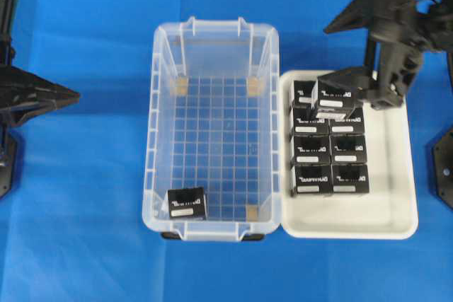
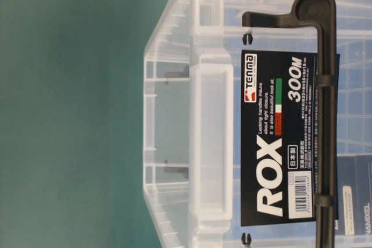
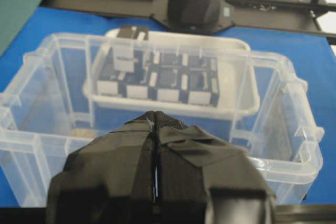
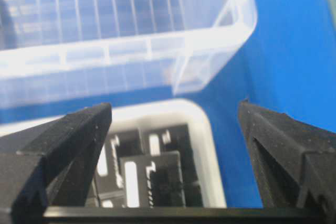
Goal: Pick the box from inside the plastic case
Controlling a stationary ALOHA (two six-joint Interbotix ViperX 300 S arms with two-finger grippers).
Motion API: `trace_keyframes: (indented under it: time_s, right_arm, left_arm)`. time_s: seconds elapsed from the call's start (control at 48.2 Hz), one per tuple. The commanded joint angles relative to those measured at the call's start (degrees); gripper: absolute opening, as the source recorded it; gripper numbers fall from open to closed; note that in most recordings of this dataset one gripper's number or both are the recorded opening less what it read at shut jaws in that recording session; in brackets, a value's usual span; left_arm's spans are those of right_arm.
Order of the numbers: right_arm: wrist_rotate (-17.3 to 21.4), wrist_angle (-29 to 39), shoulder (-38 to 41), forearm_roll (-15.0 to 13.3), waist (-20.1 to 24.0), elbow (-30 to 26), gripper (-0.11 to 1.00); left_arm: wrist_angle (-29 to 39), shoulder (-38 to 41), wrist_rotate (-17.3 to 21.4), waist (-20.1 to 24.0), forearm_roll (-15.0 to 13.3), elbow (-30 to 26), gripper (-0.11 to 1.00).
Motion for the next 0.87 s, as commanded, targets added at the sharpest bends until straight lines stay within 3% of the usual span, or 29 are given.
trace_keyframes:
  time_s: [0.0,0.394,0.664,0.851]
  right_arm:
    - [0.79,-2.81,-3.08,0.53,0.88,1.41,0.98]
    - [3.69,-6.06,-14.50,0.44,3.43,6.15,0.98]
    - [4.31,-6.59,-15.29,0.62,8.79,6.77,0.98]
    - [6.94,-8.00,-15.47,0.70,10.99,6.94,0.98]
  left_arm:
    - [-0.26,0.53,0.09,-0.09,0.09,-1.41,-0.07]
    - [-0.26,0.53,0.18,-0.09,0.09,-1.32,-0.07]
    - [-0.18,0.53,0.18,-0.09,0.09,-1.32,-0.07]
    - [-0.26,0.53,0.18,-0.09,0.09,-1.32,-0.07]
